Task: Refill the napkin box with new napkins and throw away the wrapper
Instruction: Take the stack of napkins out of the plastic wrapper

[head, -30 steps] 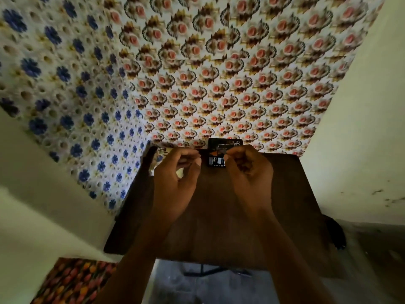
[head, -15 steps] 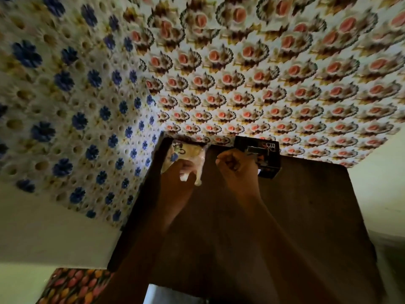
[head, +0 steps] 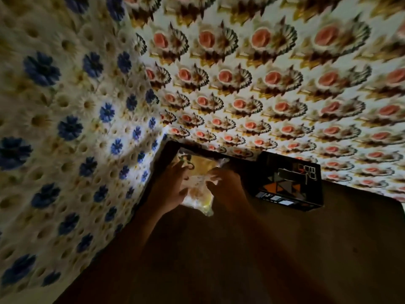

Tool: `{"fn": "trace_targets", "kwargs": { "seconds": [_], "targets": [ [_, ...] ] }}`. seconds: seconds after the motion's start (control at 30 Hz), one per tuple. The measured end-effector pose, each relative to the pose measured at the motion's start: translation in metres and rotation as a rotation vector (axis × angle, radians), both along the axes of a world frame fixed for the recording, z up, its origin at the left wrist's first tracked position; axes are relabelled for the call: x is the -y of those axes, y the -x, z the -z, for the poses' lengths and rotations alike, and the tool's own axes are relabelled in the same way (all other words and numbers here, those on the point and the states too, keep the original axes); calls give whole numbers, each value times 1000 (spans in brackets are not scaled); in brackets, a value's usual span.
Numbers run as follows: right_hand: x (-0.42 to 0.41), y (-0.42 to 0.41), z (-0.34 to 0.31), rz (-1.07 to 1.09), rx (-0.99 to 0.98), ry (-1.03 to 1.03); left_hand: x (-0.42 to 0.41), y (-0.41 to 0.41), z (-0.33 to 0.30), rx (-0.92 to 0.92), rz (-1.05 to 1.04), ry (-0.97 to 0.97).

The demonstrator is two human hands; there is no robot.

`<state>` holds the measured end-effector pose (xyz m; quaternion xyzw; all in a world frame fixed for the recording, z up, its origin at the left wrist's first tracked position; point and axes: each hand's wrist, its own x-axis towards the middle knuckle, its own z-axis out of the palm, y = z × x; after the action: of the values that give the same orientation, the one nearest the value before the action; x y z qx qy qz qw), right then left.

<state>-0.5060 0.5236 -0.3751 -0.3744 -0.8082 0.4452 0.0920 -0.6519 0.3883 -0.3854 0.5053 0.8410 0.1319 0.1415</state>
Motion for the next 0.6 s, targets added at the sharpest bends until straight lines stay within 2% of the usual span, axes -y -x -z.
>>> {"fn": "trace_targets", "kwargs": {
  "seconds": [0.13, 0.3, 0.6],
  "targets": [
    [-14, 36, 34, -169, 174, -64, -15, 30, 38, -68, 146, 128],
    [-27, 45, 58, -386, 332, -253, -16, 39, 69, 7, 131, 170],
    [-33, 68, 52, -307, 442, -251, -20, 37, 72, 62, 95, 169]
  ]
}}
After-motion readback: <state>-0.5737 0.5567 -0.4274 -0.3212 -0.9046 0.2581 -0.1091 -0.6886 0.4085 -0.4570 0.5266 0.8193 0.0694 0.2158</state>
